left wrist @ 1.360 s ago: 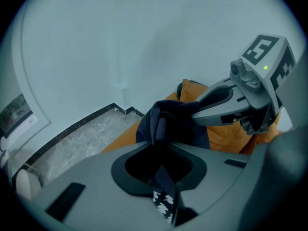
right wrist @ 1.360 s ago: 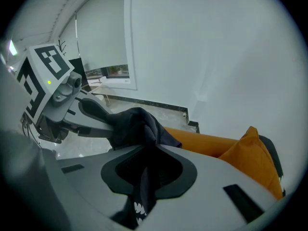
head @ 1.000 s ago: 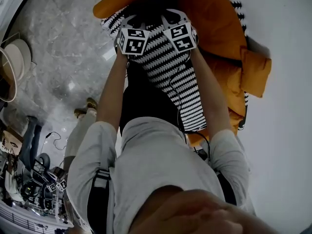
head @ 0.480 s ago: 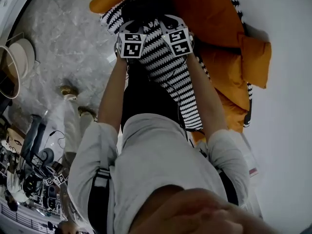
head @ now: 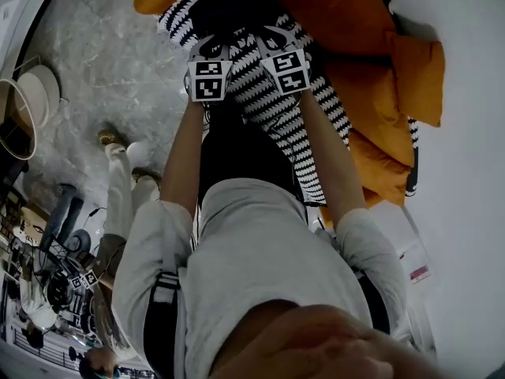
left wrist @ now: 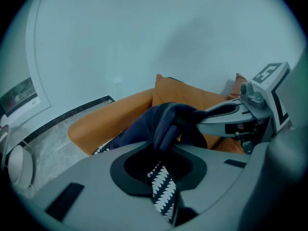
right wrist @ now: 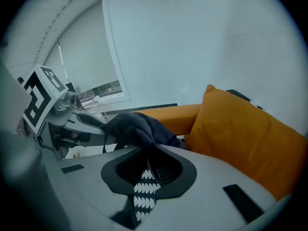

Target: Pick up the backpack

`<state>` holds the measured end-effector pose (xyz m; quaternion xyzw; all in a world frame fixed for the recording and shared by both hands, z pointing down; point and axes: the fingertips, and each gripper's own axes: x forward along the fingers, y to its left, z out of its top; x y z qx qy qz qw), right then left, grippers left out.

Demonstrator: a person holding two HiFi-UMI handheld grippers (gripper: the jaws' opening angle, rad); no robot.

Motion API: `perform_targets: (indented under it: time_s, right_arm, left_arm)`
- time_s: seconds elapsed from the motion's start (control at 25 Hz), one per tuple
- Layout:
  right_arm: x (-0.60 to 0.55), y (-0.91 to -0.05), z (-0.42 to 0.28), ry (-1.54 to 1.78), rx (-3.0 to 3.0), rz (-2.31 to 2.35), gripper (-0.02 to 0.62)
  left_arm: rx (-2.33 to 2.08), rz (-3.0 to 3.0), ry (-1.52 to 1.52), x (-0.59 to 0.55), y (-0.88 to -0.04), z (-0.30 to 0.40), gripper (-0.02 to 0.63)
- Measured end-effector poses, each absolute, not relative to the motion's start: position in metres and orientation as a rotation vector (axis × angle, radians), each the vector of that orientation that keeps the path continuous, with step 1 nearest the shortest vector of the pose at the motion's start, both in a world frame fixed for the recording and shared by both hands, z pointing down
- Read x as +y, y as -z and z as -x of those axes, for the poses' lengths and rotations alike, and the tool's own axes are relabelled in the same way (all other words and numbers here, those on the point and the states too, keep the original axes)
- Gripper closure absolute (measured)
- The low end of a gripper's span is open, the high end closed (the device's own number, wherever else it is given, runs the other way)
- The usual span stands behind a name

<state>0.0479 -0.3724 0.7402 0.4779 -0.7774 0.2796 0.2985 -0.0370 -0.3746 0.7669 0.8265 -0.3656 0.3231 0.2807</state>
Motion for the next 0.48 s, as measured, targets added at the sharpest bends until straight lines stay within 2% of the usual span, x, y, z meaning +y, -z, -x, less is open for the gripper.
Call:
perform_targets:
  time_s: [0.48]
  right_arm:
    - [-0.317, -0.726, -0.073, -0.834, -2.035, -1.392, 0.525]
  left_arm:
    - [-0.926, -2.225, -0.941, -0.326, -0.751, 0.027, 0.546]
